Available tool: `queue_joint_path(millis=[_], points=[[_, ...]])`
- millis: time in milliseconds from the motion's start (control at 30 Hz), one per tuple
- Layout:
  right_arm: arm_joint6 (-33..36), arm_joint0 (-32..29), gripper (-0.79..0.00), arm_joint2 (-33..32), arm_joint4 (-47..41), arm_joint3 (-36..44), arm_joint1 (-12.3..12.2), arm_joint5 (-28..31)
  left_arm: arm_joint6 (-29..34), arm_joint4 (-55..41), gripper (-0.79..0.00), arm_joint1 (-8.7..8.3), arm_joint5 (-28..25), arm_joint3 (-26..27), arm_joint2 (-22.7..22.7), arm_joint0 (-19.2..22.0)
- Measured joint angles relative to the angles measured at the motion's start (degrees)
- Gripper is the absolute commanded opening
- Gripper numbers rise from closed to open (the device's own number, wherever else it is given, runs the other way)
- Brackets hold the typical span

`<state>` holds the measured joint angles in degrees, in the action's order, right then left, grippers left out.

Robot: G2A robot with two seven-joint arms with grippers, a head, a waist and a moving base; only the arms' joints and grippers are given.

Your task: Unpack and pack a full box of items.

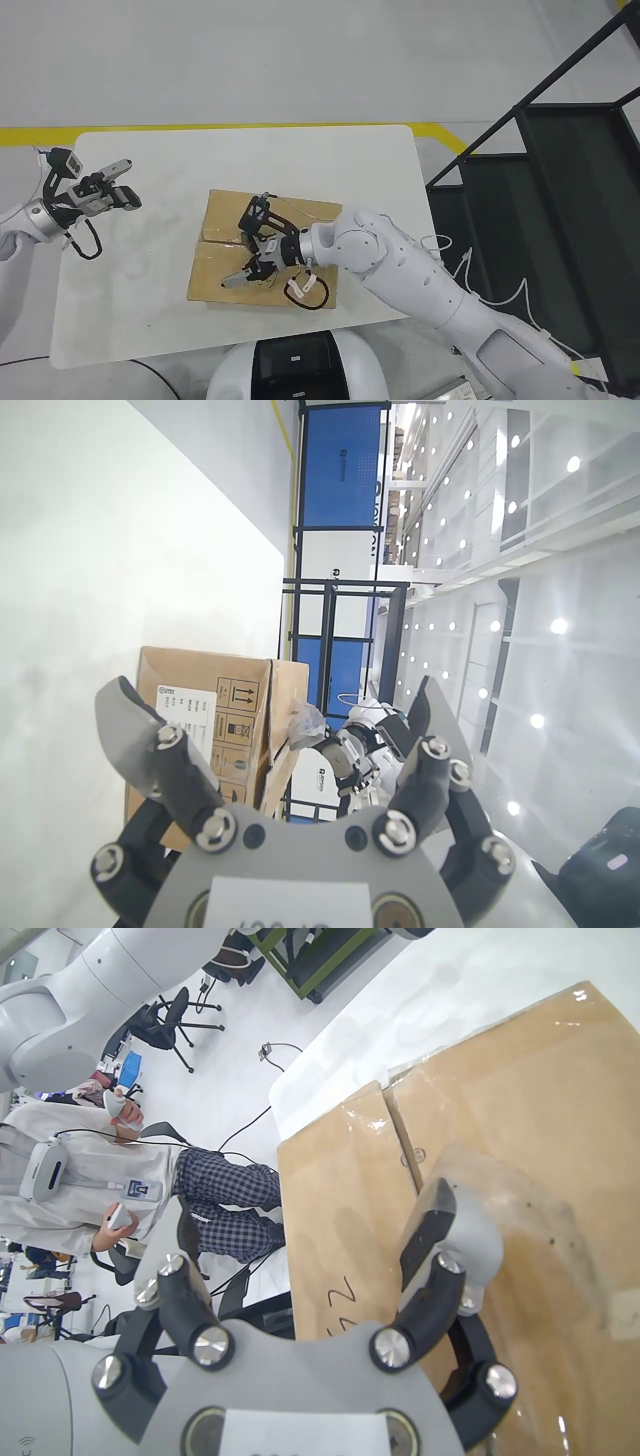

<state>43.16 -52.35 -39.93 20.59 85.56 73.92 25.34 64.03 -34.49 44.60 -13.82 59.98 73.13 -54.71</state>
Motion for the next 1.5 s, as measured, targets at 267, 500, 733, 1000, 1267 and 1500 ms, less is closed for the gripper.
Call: queue_joint_path(millis=[267,500,733,1000,1267,1500], points=[[-2.11,7.66,0.0,6.04,-4.79,-11.18,4.21,3.29,0.14,0.44,0.0,-0.2,0.51,0.39,1.86,-0.83],[-2.61,11.64,0.0,8.78,-6.44,-15.5,6.9,4.72,0.09,0.5,0.0,-0.27,0.75,0.63,3.17,-1.7],[-2.63,15.01,0.0,11.32,-8.49,-19.94,9.78,5.72,0.09,0.63,0.0,-0.13,1.03,0.78,3.68,-2.23],[-2.58,17.73,0.0,13.25,-13.38,-27.51,13.22,8.88,0.12,0.95,0.0,-0.07,1.36,0.92,4.57,-2.66],[-0.28,16.33,0.0,10.17,-21.21,-29.36,13.09,13.25,-0.04,1.23,0.0,0.21,2.0,1.25,4.65,-2.88],[6.38,11.23,0.0,3.98,-20.26,-21.23,8.82,3.89,0.36,1.08,0.0,0.72,2.22,1.34,3.81,-2.49]])
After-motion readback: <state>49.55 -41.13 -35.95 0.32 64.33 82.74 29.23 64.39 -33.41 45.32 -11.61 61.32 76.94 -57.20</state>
